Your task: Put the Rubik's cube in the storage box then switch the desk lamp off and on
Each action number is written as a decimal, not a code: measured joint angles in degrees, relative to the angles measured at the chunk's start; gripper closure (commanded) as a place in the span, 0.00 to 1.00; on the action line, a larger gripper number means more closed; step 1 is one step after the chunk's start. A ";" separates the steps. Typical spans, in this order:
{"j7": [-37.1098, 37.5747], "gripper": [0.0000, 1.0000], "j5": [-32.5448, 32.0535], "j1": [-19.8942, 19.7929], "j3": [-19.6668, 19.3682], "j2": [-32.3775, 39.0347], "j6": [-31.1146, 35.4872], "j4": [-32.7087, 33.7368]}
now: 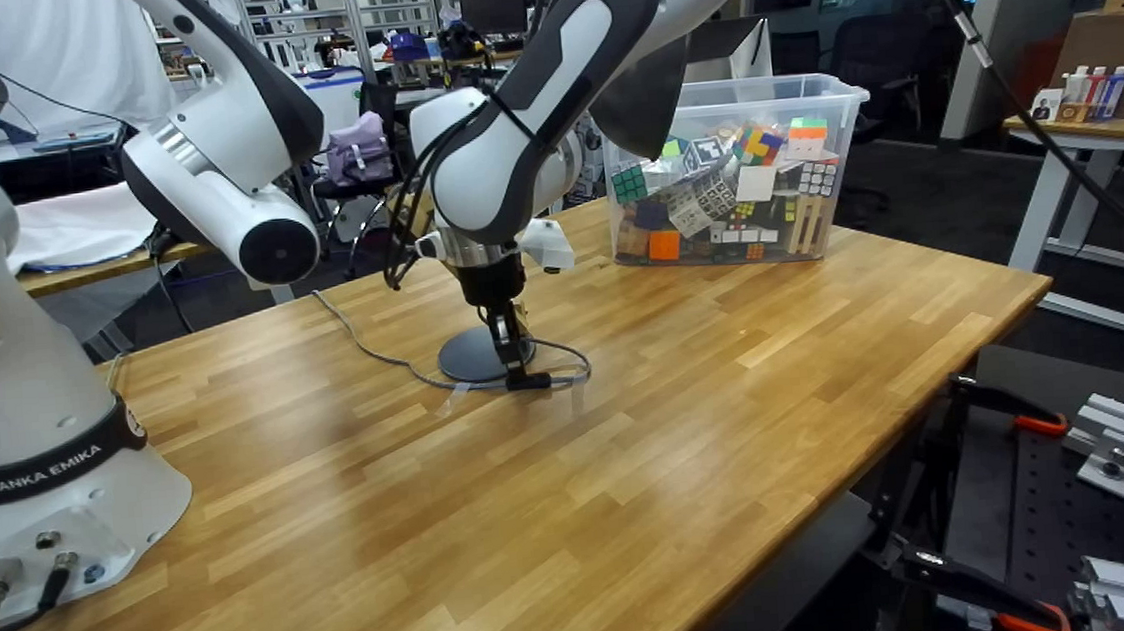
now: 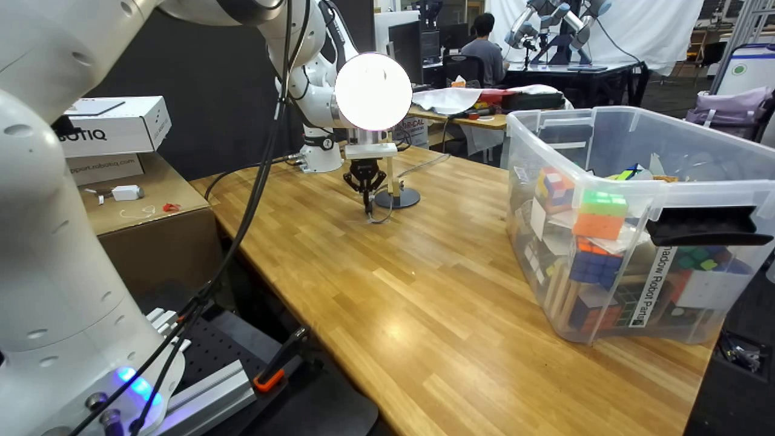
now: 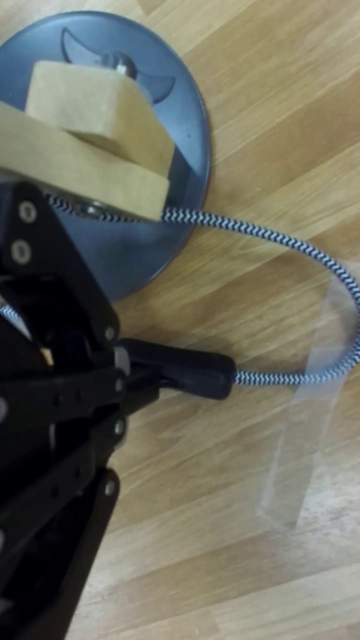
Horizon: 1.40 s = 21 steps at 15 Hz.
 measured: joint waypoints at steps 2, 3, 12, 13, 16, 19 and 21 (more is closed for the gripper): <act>0.20 1.00 0.07 -0.04 -0.01 0.01 0.01 0.00; 0.41 1.00 0.15 -0.09 -0.01 0.03 0.04 0.01; 3.79 1.00 3.47 -1.59 0.05 1.13 0.67 0.92; 4.00 1.00 4.06 -1.74 0.06 1.15 0.65 0.96; 4.46 1.00 5.30 -2.05 0.09 1.21 0.65 1.03; 4.93 1.00 5.37 -2.07 0.10 1.22 0.64 1.05; 5.00 1.00 5.30 -2.05 0.10 1.21 0.64 1.06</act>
